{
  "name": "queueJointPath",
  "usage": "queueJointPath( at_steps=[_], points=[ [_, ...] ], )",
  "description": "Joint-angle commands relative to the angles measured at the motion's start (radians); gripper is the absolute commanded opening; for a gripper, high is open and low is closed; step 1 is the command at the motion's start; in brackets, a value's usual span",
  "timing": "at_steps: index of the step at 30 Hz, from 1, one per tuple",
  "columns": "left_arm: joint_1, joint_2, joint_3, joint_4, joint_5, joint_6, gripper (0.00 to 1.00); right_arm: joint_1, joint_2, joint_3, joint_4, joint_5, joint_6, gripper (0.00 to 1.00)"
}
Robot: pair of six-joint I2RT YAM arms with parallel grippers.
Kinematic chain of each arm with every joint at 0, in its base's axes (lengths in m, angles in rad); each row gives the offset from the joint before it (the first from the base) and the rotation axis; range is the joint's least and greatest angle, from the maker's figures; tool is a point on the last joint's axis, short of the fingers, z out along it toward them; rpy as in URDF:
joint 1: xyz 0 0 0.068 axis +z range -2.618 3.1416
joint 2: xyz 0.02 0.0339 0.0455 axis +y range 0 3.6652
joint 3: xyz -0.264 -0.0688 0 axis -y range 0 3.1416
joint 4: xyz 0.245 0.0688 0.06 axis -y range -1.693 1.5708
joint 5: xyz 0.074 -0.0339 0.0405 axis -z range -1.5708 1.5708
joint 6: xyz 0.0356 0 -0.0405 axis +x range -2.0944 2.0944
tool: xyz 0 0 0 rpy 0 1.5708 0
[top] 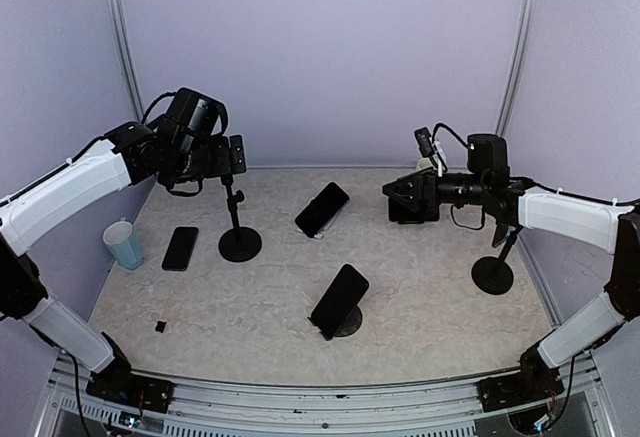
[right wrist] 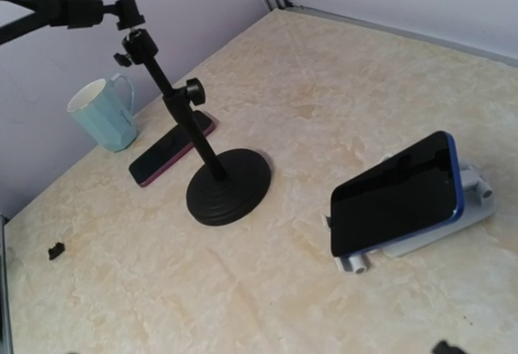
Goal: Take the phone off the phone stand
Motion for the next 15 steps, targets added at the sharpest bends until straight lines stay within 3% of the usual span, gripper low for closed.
queueJointPath(
  at_steps=[1, 15],
  points=[
    [-0.029, 0.048, 0.065, -0.068, -0.134, -0.048, 0.99, 0.007, -0.029, 0.0, -0.007, 0.007, -0.009, 0.93],
    [-0.033, 0.15, 0.145, -0.101, -0.201, -0.061, 0.98, 0.008, -0.03, -0.001, -0.016, 0.013, -0.017, 0.93]
  ],
)
